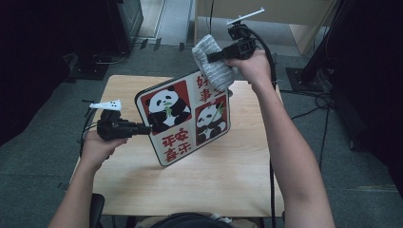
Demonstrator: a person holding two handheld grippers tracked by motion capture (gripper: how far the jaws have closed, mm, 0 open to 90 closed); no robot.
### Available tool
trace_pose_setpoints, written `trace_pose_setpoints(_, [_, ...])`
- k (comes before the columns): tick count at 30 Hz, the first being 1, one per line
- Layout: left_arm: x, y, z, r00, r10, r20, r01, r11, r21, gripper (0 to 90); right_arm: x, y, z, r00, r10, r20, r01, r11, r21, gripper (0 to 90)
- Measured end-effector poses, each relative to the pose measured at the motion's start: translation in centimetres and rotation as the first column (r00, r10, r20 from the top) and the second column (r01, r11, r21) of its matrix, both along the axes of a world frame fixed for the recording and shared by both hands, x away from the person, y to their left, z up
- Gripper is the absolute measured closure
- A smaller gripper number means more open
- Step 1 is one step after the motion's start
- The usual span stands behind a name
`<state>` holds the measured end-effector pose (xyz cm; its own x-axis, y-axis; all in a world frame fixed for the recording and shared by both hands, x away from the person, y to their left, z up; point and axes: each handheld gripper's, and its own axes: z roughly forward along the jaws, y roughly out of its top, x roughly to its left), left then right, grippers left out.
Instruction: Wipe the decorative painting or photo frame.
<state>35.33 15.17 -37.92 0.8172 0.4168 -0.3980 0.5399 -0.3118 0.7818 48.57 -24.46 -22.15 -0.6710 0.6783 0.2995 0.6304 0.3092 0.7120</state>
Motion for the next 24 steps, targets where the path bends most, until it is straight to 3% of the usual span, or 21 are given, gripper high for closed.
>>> trace_pose_setpoints(24, [0.1, 0.3, -0.2, 1.0, 0.003, 0.003, -0.003, 1.0, -0.002, 77.4, 0.3, -3.3, 0.2, 0.9982, -0.059, -0.009, 0.059, 0.9982, -0.008, 67.6])
